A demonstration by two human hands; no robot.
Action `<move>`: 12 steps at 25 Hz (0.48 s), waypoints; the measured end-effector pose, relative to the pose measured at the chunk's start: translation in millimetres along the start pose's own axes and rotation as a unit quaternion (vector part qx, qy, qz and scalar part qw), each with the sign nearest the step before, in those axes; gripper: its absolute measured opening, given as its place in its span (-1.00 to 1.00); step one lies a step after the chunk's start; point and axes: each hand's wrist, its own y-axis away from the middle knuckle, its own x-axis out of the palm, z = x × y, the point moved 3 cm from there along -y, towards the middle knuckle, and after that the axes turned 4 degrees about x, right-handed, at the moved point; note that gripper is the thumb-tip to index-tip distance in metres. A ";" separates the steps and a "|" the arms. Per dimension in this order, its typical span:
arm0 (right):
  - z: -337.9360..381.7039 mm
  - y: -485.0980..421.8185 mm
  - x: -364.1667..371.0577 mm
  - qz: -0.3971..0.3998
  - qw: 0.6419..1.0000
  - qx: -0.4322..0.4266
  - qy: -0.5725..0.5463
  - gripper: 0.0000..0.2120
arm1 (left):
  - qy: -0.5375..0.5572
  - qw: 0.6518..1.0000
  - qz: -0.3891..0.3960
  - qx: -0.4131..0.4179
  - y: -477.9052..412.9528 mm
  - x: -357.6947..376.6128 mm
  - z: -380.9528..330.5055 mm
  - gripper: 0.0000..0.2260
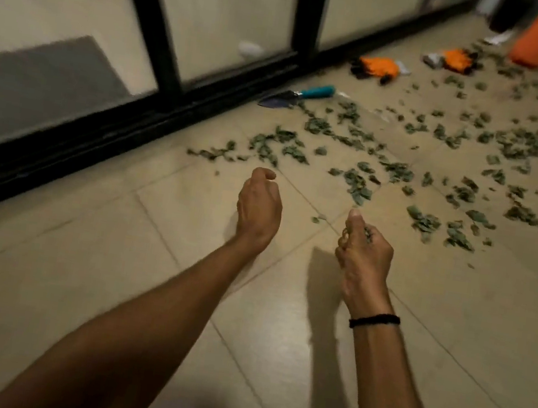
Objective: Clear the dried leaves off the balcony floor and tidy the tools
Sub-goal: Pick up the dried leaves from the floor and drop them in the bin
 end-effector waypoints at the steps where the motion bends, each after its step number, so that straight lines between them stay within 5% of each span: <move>1: -8.5 21.6 34.3 0.043 0.999 0.005 -0.007 -0.68 | 0.005 0.999 -0.032 -0.003 -3.2 -46.7 13.0 -0.77; 7: -28.0 170.3 210.3 0.259 0.965 0.048 -0.018 -0.69 | 0.064 0.972 -0.210 -0.088 38.3 -278.8 63.5 -0.77; 12: -33.6 299.3 300.1 0.371 0.918 0.130 -0.047 -0.78 | 0.175 0.909 -0.347 -0.150 100.1 -414.6 90.6 -0.76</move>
